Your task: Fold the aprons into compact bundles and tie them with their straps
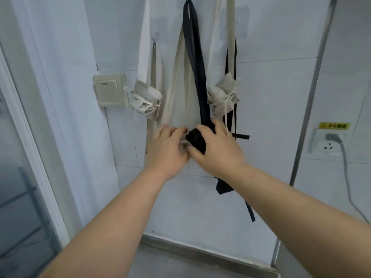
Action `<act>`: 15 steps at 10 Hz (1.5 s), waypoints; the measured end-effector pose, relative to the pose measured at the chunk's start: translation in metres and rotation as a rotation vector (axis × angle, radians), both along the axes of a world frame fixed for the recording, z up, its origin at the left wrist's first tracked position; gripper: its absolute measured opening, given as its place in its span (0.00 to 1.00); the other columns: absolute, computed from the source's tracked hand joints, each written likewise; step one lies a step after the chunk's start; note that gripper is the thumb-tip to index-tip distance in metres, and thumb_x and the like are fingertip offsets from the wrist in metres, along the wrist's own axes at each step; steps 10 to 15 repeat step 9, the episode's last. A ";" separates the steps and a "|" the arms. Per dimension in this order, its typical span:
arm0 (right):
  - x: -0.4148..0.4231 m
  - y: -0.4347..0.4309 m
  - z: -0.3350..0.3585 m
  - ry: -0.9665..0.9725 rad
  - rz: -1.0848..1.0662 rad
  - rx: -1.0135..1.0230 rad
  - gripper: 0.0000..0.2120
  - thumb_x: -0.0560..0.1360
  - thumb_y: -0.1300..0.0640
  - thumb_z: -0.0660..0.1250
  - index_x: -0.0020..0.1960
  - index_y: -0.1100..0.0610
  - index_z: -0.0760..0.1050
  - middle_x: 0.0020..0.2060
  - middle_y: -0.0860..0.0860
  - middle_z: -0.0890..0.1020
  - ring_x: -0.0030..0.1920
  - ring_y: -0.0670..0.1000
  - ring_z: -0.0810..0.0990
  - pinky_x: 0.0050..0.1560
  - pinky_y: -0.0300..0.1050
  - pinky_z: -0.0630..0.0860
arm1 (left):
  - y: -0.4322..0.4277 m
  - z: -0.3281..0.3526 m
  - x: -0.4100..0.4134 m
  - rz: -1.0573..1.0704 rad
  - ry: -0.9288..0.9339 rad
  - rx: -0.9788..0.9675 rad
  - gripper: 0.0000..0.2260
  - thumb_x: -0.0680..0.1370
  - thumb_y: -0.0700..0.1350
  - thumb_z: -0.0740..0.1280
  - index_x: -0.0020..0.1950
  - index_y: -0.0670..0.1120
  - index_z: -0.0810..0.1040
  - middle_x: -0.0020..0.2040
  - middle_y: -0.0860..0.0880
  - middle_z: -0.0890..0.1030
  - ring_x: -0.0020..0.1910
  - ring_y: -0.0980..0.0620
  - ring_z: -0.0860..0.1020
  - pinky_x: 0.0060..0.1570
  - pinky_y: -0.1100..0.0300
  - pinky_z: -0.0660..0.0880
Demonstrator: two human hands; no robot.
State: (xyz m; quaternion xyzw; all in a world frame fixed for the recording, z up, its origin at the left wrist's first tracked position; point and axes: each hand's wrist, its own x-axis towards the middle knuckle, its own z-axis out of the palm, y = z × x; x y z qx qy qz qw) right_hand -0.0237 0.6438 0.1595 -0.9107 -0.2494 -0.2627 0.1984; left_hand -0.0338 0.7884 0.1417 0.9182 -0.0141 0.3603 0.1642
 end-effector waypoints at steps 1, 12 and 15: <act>0.003 0.005 -0.005 0.001 0.010 0.019 0.26 0.76 0.41 0.61 0.71 0.49 0.62 0.75 0.53 0.53 0.68 0.61 0.64 0.59 0.54 0.70 | 0.009 -0.001 -0.004 0.108 -0.146 -0.068 0.15 0.74 0.45 0.67 0.61 0.47 0.75 0.58 0.47 0.76 0.65 0.44 0.65 0.55 0.56 0.64; -0.093 -0.060 -0.036 0.172 0.024 0.402 0.15 0.78 0.58 0.57 0.63 0.55 0.72 0.43 0.46 0.76 0.41 0.51 0.74 0.41 0.48 0.76 | -0.016 -0.025 -0.102 -0.110 -0.186 -0.316 0.16 0.75 0.38 0.65 0.62 0.47 0.78 0.57 0.48 0.74 0.61 0.48 0.69 0.53 0.68 0.61; -0.093 -0.060 -0.036 0.172 0.024 0.402 0.15 0.78 0.58 0.57 0.63 0.55 0.72 0.43 0.46 0.76 0.41 0.51 0.74 0.41 0.48 0.76 | -0.016 -0.025 -0.102 -0.110 -0.186 -0.316 0.16 0.75 0.38 0.65 0.62 0.47 0.78 0.57 0.48 0.74 0.61 0.48 0.69 0.53 0.68 0.61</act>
